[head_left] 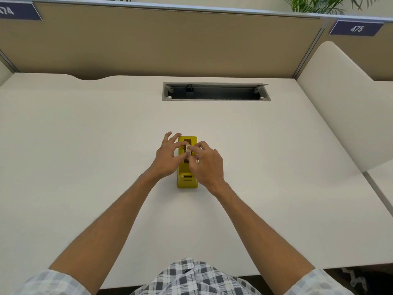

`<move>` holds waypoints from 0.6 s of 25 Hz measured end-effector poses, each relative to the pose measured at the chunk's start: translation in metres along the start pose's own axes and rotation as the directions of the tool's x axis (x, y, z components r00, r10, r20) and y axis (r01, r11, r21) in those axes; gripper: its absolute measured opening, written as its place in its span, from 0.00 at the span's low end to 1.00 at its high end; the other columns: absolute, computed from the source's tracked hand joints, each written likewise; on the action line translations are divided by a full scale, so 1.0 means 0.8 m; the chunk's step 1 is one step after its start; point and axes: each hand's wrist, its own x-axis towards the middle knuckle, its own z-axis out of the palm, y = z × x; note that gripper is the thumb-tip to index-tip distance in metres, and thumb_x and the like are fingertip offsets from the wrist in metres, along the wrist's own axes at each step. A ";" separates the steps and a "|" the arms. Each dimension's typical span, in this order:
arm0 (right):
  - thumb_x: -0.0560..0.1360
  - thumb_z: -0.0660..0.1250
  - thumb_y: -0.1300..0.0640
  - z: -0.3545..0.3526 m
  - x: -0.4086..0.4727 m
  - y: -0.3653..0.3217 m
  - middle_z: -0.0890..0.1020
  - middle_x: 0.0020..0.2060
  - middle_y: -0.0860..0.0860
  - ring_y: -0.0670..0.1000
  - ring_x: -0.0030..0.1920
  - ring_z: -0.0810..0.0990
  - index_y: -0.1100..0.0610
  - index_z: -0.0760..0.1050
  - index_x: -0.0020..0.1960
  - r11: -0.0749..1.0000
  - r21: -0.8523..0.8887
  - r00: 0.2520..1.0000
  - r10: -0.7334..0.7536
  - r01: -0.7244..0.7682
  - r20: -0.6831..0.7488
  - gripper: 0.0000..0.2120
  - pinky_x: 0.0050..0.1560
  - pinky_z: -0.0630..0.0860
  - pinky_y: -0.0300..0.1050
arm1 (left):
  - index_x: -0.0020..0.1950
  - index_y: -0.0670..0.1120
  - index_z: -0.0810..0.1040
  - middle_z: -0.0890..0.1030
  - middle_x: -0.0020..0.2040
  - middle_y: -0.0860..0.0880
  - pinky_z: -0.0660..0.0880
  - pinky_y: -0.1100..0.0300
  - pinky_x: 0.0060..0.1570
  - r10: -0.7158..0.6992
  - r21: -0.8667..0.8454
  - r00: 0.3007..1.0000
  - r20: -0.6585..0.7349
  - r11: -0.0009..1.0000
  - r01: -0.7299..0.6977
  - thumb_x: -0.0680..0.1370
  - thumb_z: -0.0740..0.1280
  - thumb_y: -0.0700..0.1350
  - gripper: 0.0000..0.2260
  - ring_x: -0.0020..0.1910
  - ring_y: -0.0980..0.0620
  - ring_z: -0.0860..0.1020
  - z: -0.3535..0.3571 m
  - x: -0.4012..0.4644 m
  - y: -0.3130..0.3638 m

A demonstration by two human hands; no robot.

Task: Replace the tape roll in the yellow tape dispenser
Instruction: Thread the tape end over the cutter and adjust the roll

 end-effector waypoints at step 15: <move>0.76 0.65 0.58 0.000 0.001 0.002 0.82 0.46 0.52 0.55 0.37 0.81 0.53 0.81 0.57 1.000 0.022 1.000 -0.002 0.002 -0.016 0.12 0.39 0.74 0.48 | 0.59 0.47 0.77 0.70 0.71 0.50 0.57 0.40 0.72 0.056 -0.094 0.997 -0.058 0.994 -0.061 0.77 0.67 0.40 0.11 0.77 0.52 0.55 0.001 -0.011 0.005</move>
